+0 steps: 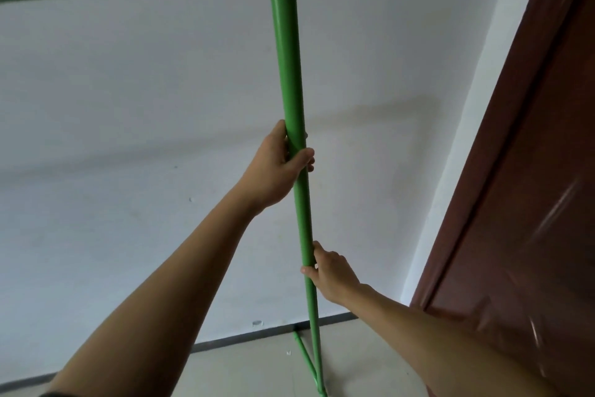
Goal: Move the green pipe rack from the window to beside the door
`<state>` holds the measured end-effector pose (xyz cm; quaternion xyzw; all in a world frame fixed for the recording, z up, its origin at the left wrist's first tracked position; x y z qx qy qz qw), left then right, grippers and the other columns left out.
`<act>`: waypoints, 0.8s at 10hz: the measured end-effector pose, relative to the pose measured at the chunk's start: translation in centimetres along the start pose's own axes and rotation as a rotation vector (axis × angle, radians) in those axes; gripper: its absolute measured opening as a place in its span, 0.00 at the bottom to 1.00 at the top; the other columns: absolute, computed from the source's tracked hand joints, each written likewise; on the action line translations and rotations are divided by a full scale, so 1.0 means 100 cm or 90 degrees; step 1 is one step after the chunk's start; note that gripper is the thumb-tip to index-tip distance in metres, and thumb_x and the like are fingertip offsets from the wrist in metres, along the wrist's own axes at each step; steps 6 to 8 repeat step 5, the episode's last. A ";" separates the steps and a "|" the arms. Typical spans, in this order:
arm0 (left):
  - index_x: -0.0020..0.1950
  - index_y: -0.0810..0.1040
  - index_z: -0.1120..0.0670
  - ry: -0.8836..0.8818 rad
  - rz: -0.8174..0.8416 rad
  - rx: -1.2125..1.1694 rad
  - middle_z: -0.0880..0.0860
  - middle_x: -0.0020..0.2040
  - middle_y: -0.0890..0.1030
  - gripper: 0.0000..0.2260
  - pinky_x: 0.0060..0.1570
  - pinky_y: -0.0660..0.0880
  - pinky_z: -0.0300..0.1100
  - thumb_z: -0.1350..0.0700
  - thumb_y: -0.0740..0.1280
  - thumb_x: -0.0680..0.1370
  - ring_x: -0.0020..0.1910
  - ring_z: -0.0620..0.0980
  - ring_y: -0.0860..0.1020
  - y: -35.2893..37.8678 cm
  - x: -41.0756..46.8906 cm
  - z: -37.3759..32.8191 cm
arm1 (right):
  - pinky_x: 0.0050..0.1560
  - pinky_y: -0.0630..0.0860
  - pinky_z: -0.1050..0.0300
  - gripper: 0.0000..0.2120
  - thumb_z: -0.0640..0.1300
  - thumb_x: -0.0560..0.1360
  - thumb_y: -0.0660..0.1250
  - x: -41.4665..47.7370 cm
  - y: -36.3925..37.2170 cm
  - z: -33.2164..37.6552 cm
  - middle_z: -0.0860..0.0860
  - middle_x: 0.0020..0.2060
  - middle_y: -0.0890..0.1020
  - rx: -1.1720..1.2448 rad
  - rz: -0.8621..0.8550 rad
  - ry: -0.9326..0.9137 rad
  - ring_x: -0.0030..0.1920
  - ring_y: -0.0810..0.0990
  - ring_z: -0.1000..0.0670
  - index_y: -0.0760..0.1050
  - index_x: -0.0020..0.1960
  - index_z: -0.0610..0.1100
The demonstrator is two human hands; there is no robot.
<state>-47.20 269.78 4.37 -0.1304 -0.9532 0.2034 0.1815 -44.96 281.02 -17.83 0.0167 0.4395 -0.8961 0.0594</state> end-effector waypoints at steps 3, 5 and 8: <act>0.56 0.68 0.61 -0.024 -0.015 0.014 0.60 0.45 0.78 0.13 0.52 0.79 0.57 0.56 0.63 0.76 0.47 0.60 0.82 0.003 -0.005 0.004 | 0.42 0.78 0.49 0.18 0.49 0.78 0.61 -0.006 -0.001 0.014 0.46 0.44 0.81 -0.031 -0.013 0.073 0.41 0.80 0.43 0.65 0.65 0.43; 0.61 0.72 0.56 -0.066 -0.002 0.013 0.60 0.51 0.82 0.15 0.49 0.79 0.55 0.53 0.65 0.75 0.49 0.58 0.82 -0.025 -0.034 0.018 | 0.56 0.77 0.48 0.19 0.50 0.75 0.65 -0.034 -0.037 0.037 0.47 0.55 0.84 0.019 -0.036 0.071 0.54 0.81 0.44 0.72 0.64 0.43; 0.61 0.72 0.56 -0.066 -0.002 0.013 0.60 0.51 0.82 0.15 0.49 0.79 0.55 0.53 0.65 0.75 0.49 0.58 0.82 -0.025 -0.034 0.018 | 0.56 0.77 0.48 0.19 0.50 0.75 0.65 -0.034 -0.037 0.037 0.47 0.55 0.84 0.019 -0.036 0.071 0.54 0.81 0.44 0.72 0.64 0.43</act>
Point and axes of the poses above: each hand's wrist, its own x-axis towards the middle knuckle, its own y-axis out of the palm, z = x × y, the point moved 1 cm from there along x, towards the middle knuckle
